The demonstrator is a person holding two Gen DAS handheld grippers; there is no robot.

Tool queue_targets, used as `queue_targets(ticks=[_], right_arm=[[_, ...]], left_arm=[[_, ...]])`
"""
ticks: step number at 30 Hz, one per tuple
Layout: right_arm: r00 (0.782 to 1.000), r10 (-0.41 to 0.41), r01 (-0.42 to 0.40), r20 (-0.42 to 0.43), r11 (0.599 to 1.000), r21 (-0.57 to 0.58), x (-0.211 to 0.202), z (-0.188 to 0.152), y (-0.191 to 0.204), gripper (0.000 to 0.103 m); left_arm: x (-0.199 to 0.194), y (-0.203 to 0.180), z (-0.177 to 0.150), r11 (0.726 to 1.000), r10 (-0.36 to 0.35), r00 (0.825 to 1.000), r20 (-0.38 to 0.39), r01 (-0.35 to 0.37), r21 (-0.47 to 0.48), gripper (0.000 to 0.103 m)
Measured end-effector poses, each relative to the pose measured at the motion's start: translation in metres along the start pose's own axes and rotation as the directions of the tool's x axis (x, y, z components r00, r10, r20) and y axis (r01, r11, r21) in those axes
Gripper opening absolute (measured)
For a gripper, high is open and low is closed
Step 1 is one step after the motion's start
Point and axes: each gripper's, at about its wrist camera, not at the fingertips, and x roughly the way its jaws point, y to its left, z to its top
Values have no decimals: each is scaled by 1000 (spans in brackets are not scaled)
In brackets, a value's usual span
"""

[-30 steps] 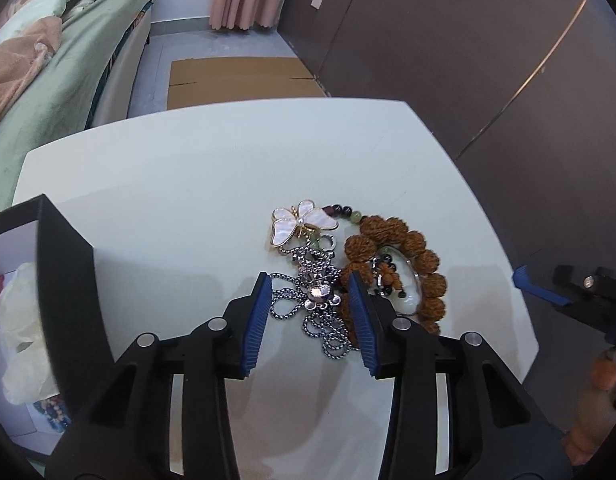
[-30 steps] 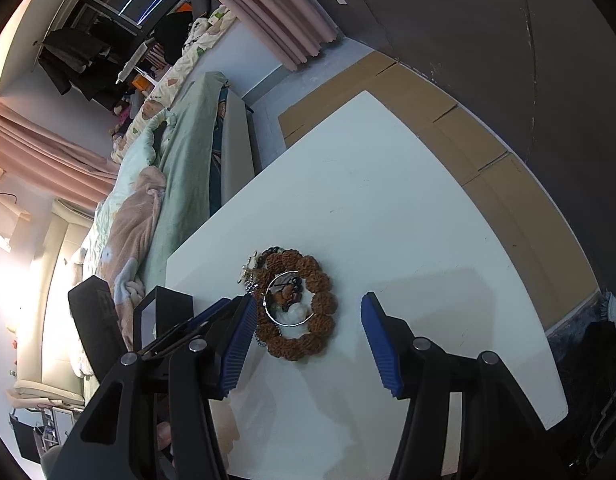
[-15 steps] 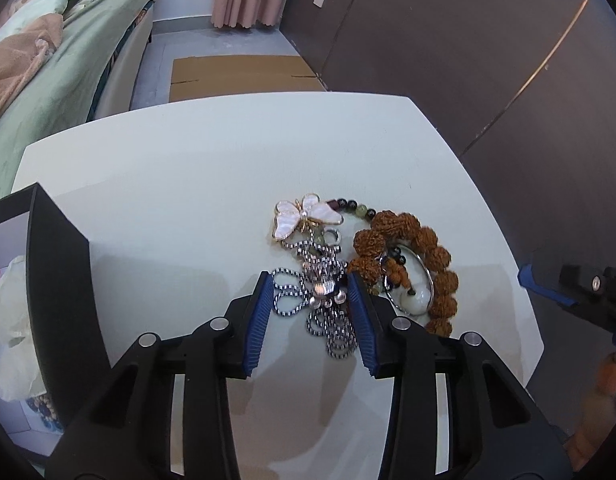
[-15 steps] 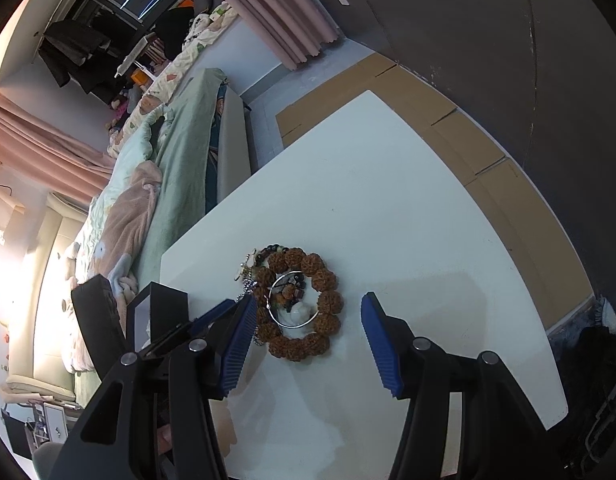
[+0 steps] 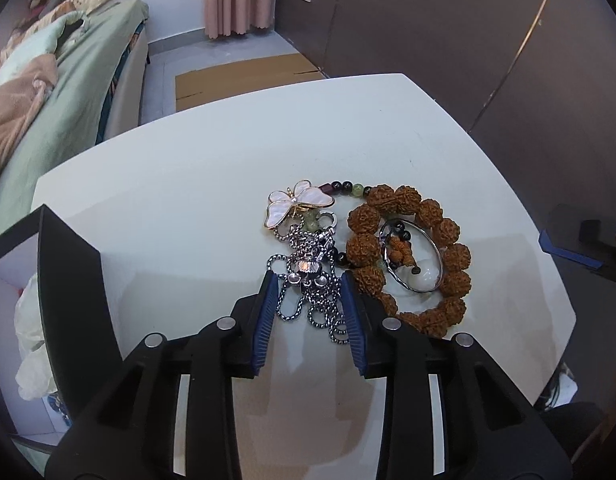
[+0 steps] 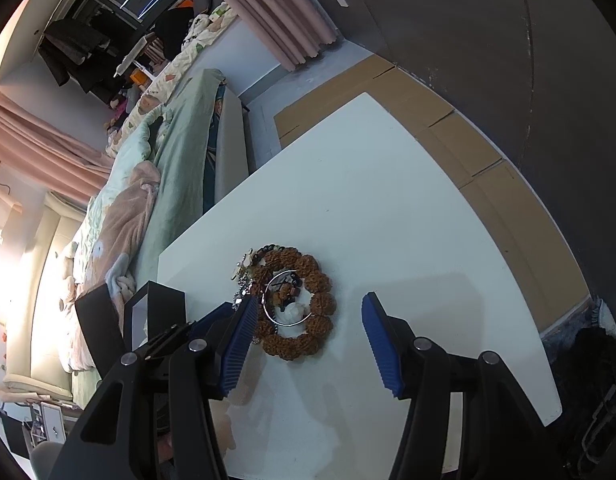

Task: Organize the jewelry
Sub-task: 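Move the left tool down to the silver butterfly chain and close, then lift the silver chain with the left tool while the right tool grasps the brown bead bracelet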

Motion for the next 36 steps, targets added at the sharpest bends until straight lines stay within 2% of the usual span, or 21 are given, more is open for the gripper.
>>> queue_targets(ticks=[2,3,7,14,17,22,29,33,35,36], right_arm=[[1000,2,-2,-5,1000,-10,1,0,3,55],[1000,4,-4,-6,1000,-16,1,0,4,54],[1000,3,-3,-6,1000,-24,0,1,5,54],[1000,-7,7,-14,1000,-17,3,0,5,54],[999,-20,19,-25,1000,-21,9,0,7,51],[998,-43,43,-49,999,-6,23,1,5,41],[990,-115,113,-76,993,-30,48,7,9,39],[979,-174,167,-104,984,-68,64,6,18,39],[977,-182,174,-108,982,-77,67,4,22,32],[974,-204,195,-103,977,-88,66,4,24,25]], left_arm=[[0,3,1,1000,1,1000,4,-1,-5,22],[0,7,2,999,-24,1000,-2,24,-22,20],[-4,19,5,993,-84,996,-8,83,-79,19],[-41,34,9,980,-155,986,67,162,-117,19],[-51,38,7,978,-160,983,90,171,-120,19],[-63,47,7,974,-170,979,116,185,-133,19],[-73,54,5,971,-169,976,140,189,-144,19],[-83,60,4,970,-170,973,156,193,-149,19],[-88,62,4,968,-172,971,166,198,-152,19],[-91,64,3,968,-174,970,171,201,-153,19]])
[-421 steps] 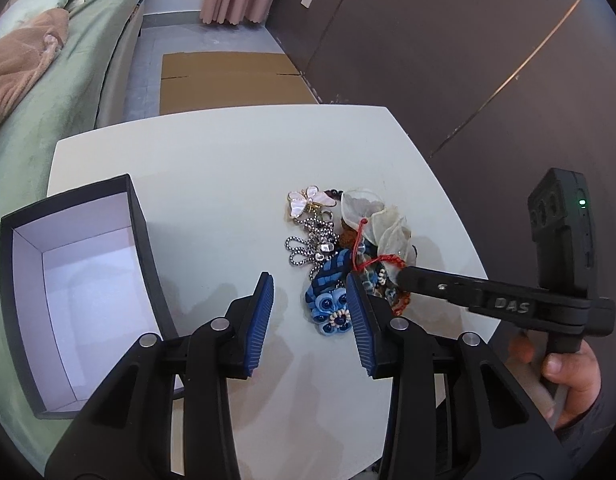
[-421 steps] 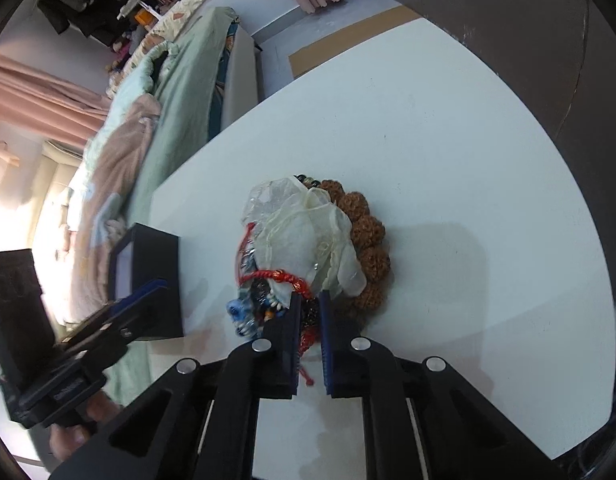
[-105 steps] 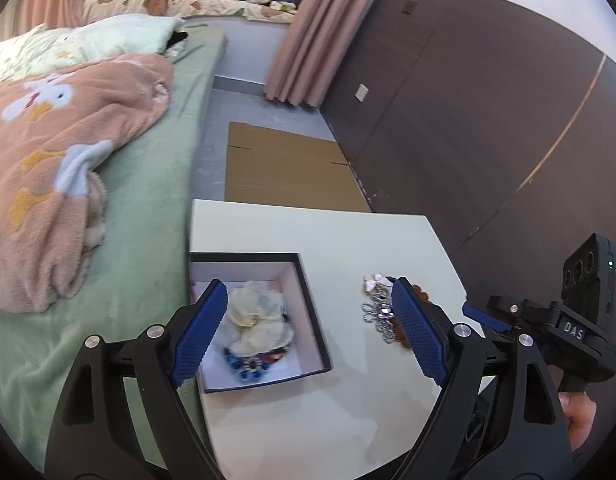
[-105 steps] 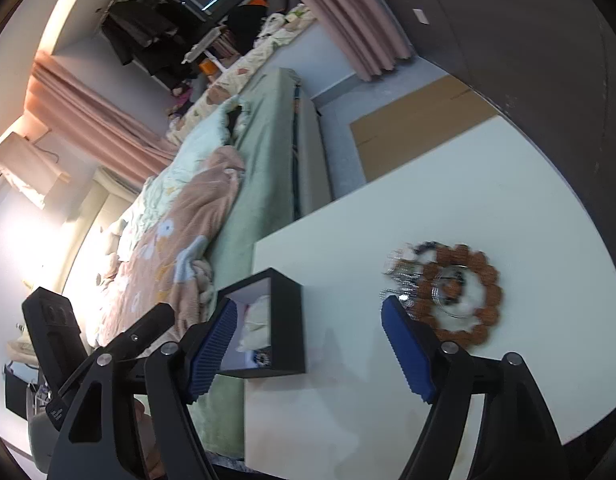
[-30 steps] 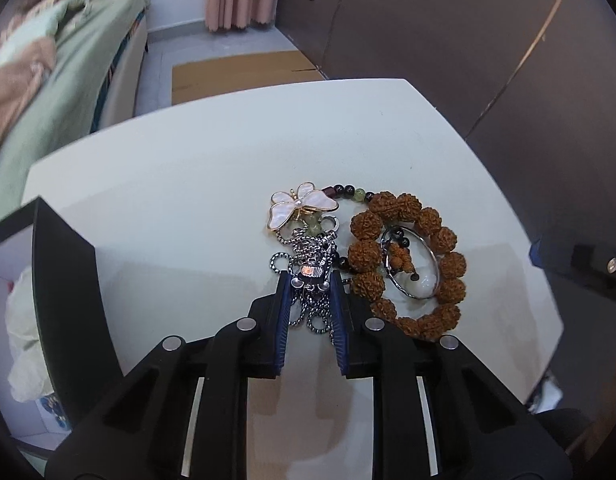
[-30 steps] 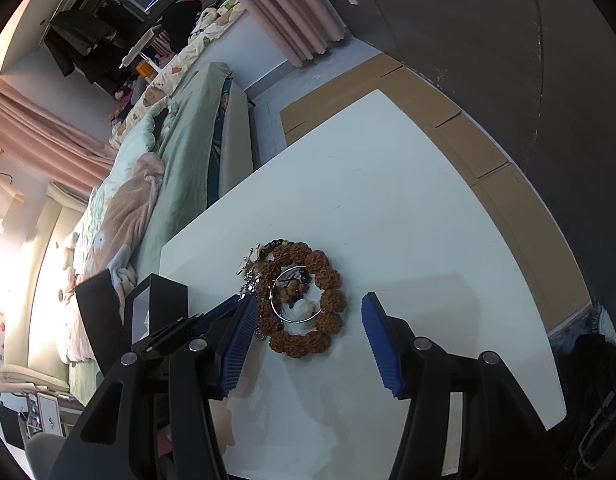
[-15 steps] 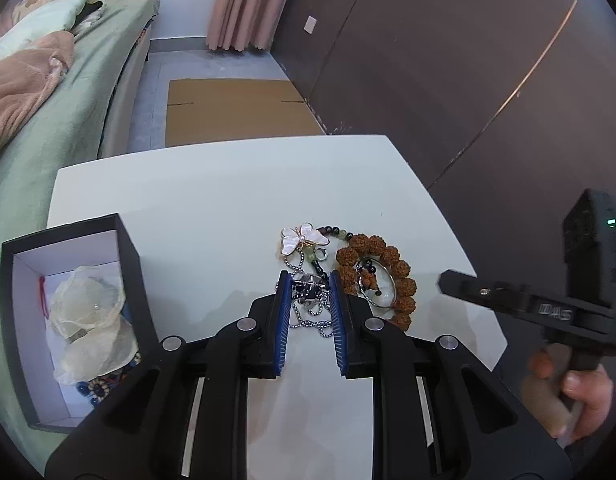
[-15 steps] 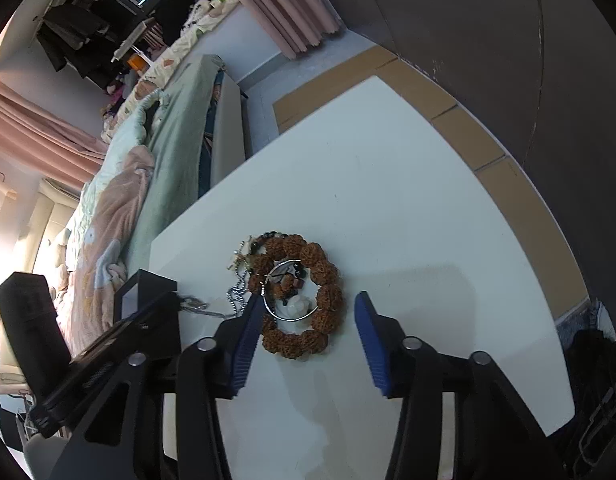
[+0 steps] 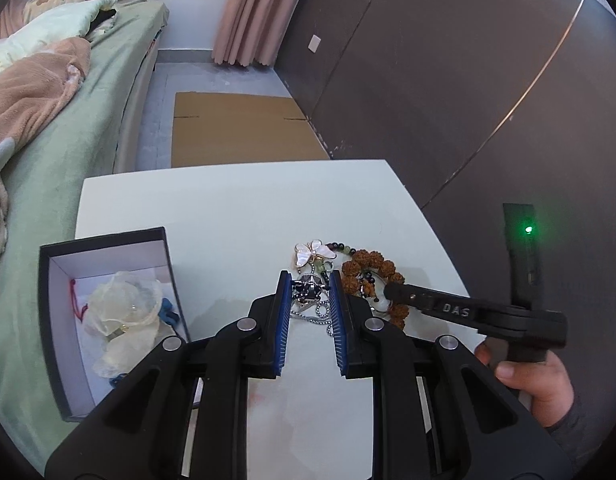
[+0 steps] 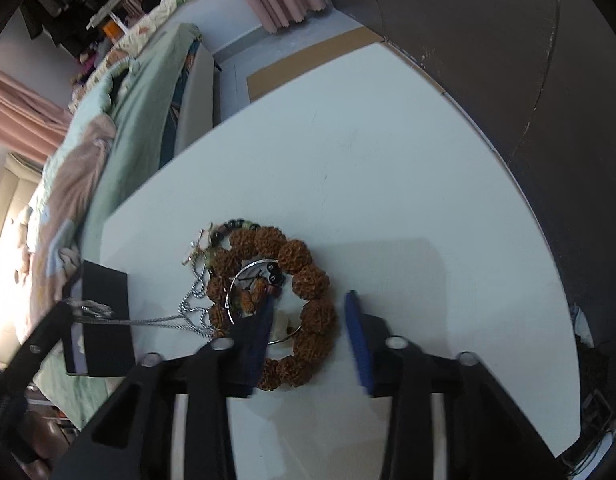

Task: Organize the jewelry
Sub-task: 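Lift the silver chain with the left tool while the right tool grasps the brown bead bracelet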

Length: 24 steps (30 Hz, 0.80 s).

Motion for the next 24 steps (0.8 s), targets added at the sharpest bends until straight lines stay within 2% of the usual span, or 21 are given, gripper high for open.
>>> queue_targets(ticks=[1,6,9,17,22,24], right_arm=[[1000,-7,7,2,1000,-4,-1,0,1,18],[997,57,-56,58,998,-11,-27,-5,7,18],[986,128,-125,103,992,-35,-50,-11,17,17],[955,243,-229,173,969,-95,-91,-18,40,17],[938,300,-290,176,953,-83,-97,-22,43,17],[943,294,-286,157,956,-70,-92,-21,44,17]], left_arm=[[-4,0,1,1000,-3,1000,6,3,-2,19],[-26,-1,3,1000,-24,999,44,24,3,19],[-39,-3,5,999,-34,997,67,34,5,19],[-78,-7,12,999,-30,991,132,26,30,19],[-99,-7,15,999,-15,987,163,10,34,19],[-107,-6,17,999,-7,985,171,1,38,19]])
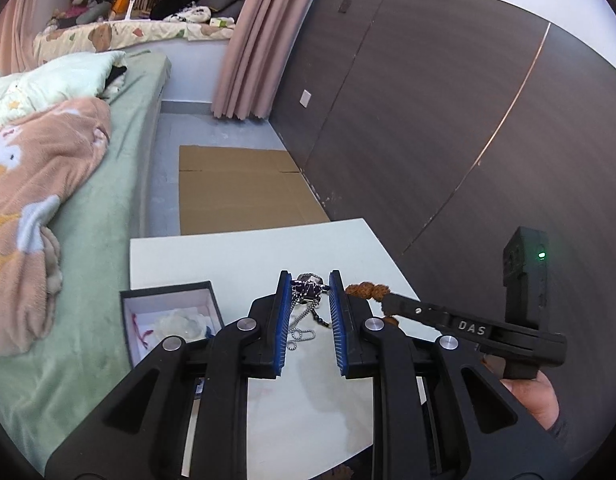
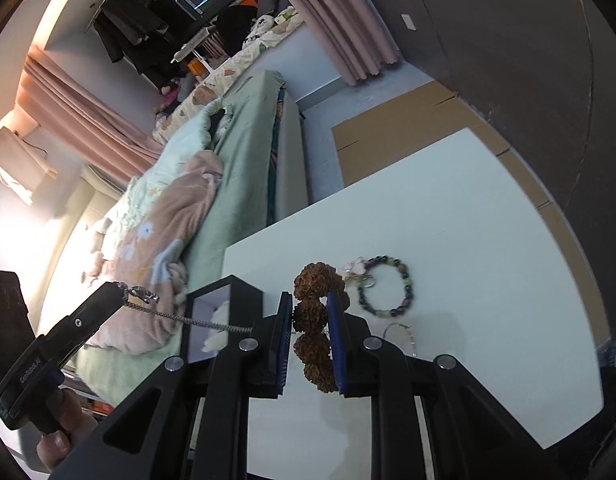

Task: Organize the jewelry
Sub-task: 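Lift the silver chain with the left tool while the right tool grasps the brown bead bracelet, then lower the silver chain into the black box and open the left tool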

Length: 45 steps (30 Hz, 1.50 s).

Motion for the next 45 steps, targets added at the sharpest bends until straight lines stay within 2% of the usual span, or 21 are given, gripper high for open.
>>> queue_targets(ticks=[4,7,18,30,45], right_arm=[[992,-113,114,-56,994,-1,23,-5,-6,17],[991,-119,119,-64,993,-5,28,-5,-7,17],[999,29,-28,14,998,-52,2,-5,25,17],[982,169,-161,82,982,-97,-17,-8,53,17],[976,197,-187,90,976,-109,-17,-10,61,18]], left_arm=[[-11,1,7,1000,12,1000,16,-12,6,19],[-23,1,13,1000,22,999,34,-23,12,19],[-70,-5,51,994,79,988,130,-88,66,19],[-123,-17,91,981,130,962,240,-160,108,19],[-153,-28,117,973,140,942,306,-189,135,19]])
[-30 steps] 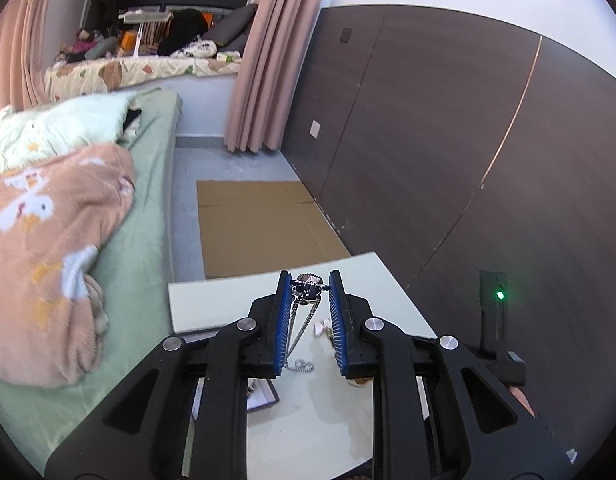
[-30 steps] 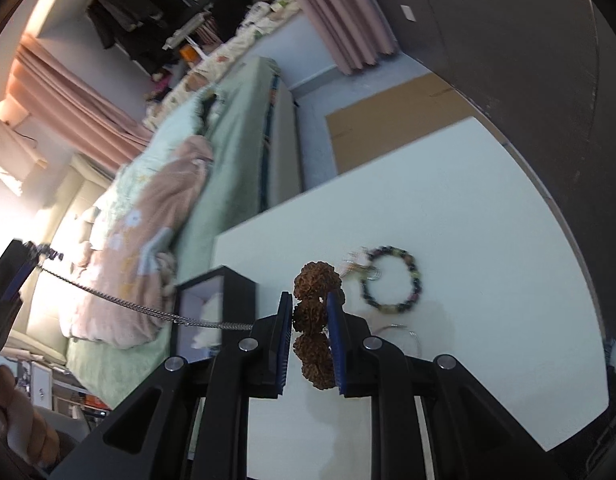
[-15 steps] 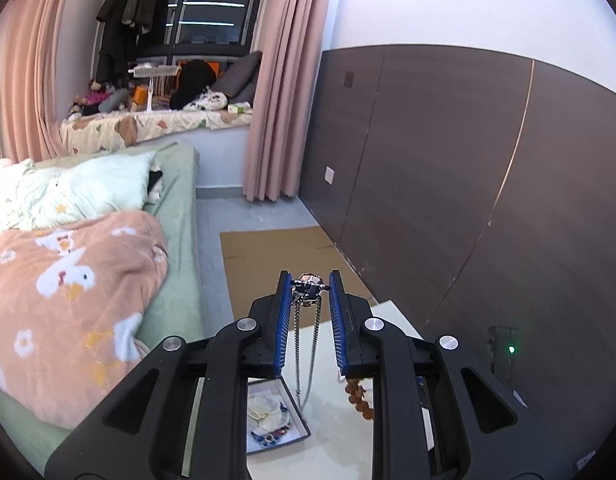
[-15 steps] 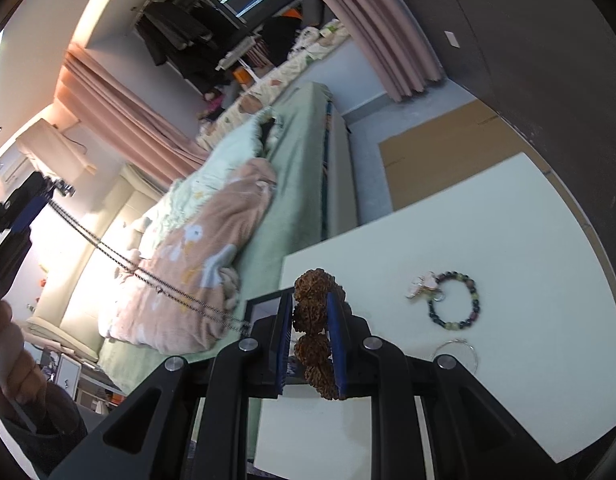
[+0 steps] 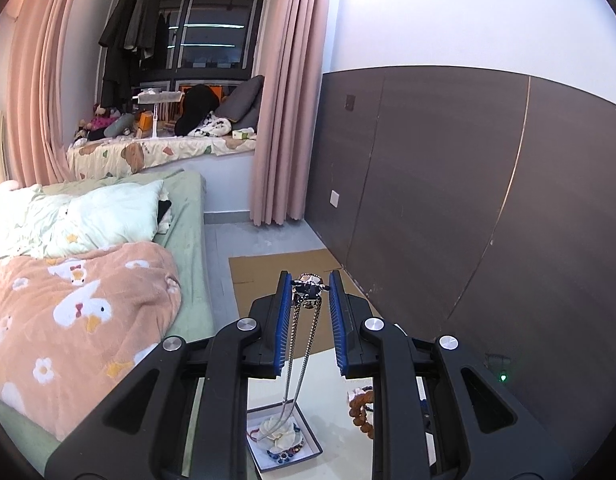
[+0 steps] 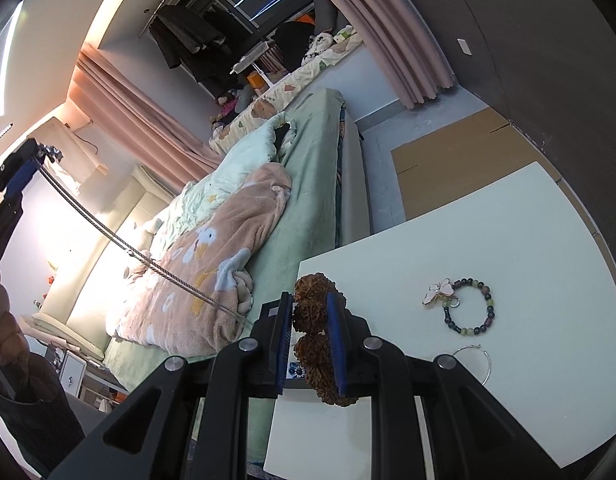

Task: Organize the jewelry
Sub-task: 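Lower the silver chain into the black box and open the left tool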

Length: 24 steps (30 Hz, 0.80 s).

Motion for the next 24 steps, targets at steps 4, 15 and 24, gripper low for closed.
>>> queue_targets(ticks=[4,15,24], right_arm=[[1000,18,-18,5,1000,-9,-1,-2,5,18],[998,57,-56,11,998,-25,2,-3,16,18],[998,56,-56,-5,998,-25,17,-6,22,18]], left_arm=[[0,-1,0,1000,2,1000,-2,-2,2,19],[23,23,-32,998,-9,998,-61,5,-61,19],[59,56,-106,976,-56,986,-156,21,-217,54]])
